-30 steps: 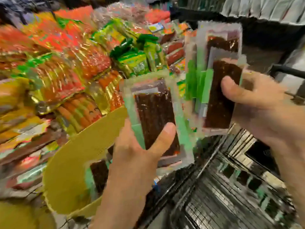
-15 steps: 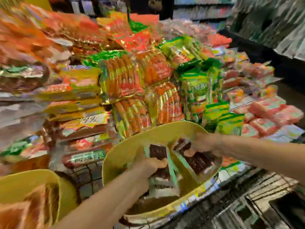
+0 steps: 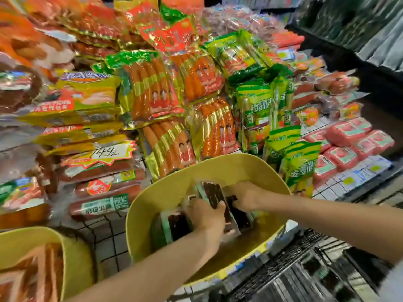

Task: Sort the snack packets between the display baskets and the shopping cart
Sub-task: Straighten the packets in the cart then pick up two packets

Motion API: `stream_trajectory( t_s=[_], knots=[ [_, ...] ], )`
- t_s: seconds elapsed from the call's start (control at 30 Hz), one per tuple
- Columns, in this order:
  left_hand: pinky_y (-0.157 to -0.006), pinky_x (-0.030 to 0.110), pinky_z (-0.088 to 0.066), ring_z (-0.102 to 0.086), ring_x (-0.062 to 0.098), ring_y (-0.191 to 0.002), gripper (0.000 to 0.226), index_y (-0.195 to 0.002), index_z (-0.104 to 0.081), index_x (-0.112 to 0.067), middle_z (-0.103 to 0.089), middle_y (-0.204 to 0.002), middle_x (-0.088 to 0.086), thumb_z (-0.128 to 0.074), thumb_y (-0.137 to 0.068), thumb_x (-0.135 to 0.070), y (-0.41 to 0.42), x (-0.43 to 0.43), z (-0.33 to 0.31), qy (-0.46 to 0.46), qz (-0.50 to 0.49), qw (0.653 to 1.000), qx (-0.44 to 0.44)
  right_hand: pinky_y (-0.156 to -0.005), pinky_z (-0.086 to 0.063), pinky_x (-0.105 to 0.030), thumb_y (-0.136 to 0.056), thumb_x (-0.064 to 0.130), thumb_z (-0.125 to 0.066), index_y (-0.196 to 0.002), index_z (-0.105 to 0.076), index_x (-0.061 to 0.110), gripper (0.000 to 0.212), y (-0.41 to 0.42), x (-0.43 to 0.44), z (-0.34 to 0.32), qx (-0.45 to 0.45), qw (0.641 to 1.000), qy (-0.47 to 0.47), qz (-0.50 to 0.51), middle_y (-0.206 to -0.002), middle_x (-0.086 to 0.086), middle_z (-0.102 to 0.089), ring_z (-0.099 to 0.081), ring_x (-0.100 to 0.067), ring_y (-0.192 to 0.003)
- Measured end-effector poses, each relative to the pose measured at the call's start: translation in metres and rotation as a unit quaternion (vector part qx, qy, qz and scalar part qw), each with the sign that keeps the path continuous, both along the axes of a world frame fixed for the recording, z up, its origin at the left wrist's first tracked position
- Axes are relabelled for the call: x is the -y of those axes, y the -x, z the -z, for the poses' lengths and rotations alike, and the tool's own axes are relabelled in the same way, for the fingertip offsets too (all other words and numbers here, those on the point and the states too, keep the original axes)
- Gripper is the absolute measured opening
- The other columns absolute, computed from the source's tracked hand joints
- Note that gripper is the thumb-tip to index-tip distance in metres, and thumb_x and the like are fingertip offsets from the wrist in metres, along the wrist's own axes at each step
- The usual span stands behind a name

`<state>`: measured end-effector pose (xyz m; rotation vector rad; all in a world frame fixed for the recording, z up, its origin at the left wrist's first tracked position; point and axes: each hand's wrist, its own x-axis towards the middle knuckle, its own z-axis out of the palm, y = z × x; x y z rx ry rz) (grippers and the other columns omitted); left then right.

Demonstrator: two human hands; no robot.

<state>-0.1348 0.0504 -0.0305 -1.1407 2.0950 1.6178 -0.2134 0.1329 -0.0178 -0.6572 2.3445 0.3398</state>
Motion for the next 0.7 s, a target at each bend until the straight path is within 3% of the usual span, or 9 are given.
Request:
stream_trajectory(
  t_s=[0.07,0.1,0.2,0.27,0.37,0.5,0.6,0.7],
  knots=[
    [-0.102,0.038,-0.041,-0.042,0.029,-0.125,0.053,-0.135,-0.037,0.000,-0.040,-0.137,0.017,-0.059,-0.094,-0.026,-0.003,0.001,0.007,0.078,0.014,0.996,0.028,-0.091,-0.045,-0.032,-0.099,0.013,-0.040,-0.128,-0.052,0.001,0.034,-0.003,-0.001,-0.018,-0.011,0.997,0.057,0.041,-0.128,-0.016,-0.056,-0.054,-0.031,-0.115],
    [-0.107,0.040,-0.038,-0.038,0.031,-0.129,0.055,-0.138,-0.035,0.000,-0.036,-0.141,0.020,-0.059,-0.094,-0.023,-0.004,0.003,0.011,0.105,0.014,0.994,0.038,-0.094,-0.046,-0.033,-0.099,0.017,-0.042,-0.129,-0.051,0.001,0.035,-0.003,-0.009,-0.027,-0.015,0.991,0.106,0.083,-0.130,-0.015,-0.056,-0.054,-0.030,-0.116],
    [-0.104,0.040,-0.042,-0.047,0.032,-0.120,0.044,-0.134,-0.045,-0.001,-0.045,-0.134,0.021,-0.056,-0.092,-0.002,-0.009,0.013,0.019,0.135,-0.003,0.990,0.041,-0.099,-0.044,-0.033,-0.096,0.020,-0.051,-0.134,-0.046,0.010,0.040,-0.016,-0.031,-0.054,-0.031,0.952,0.254,0.168,-0.131,-0.008,-0.055,-0.054,-0.023,-0.118],
    [-0.101,0.045,-0.045,-0.053,0.033,-0.113,0.040,-0.126,-0.053,0.000,-0.052,-0.126,0.021,-0.059,-0.087,0.005,-0.011,0.019,0.025,0.115,-0.009,0.993,0.024,-0.096,-0.046,-0.032,-0.093,0.016,-0.055,-0.124,-0.054,0.013,0.030,-0.031,-0.049,-0.066,-0.058,0.915,0.348,0.196,-0.118,-0.002,-0.062,-0.058,-0.018,-0.109],
    [-0.098,0.049,-0.047,-0.056,0.037,-0.110,0.039,-0.122,-0.054,0.002,-0.056,-0.121,0.024,-0.065,-0.084,0.001,-0.013,0.020,0.024,0.099,-0.008,0.995,0.008,-0.085,-0.051,-0.032,-0.091,0.010,-0.060,-0.107,-0.064,0.013,0.017,-0.060,-0.084,-0.076,-0.102,0.848,0.463,0.237,-0.098,0.002,-0.068,-0.065,-0.015,-0.092],
    [-0.086,0.035,-0.045,-0.056,0.035,-0.108,0.039,-0.119,-0.053,0.001,-0.057,-0.118,0.021,-0.069,-0.084,-0.005,-0.018,0.019,0.018,0.131,0.052,0.990,-0.017,-0.063,-0.055,-0.025,-0.088,0.005,-0.061,-0.093,-0.067,0.019,0.016,-0.099,-0.140,-0.068,-0.127,0.754,0.559,0.320,-0.082,0.004,-0.073,-0.069,-0.011,-0.072],
    [-0.085,0.038,-0.046,-0.059,0.032,-0.108,0.036,-0.111,-0.051,-0.003,-0.061,-0.117,0.019,-0.069,-0.088,-0.024,-0.019,0.011,0.011,0.251,0.212,0.944,-0.025,-0.056,-0.054,-0.018,-0.087,-0.005,-0.057,-0.087,-0.067,0.017,0.024,-0.125,-0.189,-0.035,-0.157,0.691,0.562,0.426,-0.081,0.002,-0.074,-0.069,-0.011,-0.065],
    [-0.088,0.037,-0.047,-0.062,0.027,-0.107,0.057,-0.128,-0.040,-0.004,-0.066,-0.111,0.010,-0.068,-0.088,-0.033,-0.012,-0.001,0.007,0.399,0.312,0.862,0.006,-0.059,-0.052,-0.014,-0.088,-0.005,-0.057,-0.083,-0.067,0.022,0.029,-0.157,-0.240,0.021,-0.184,0.675,0.482,0.527,-0.076,0.003,-0.074,-0.067,-0.001,-0.063]
  ],
)
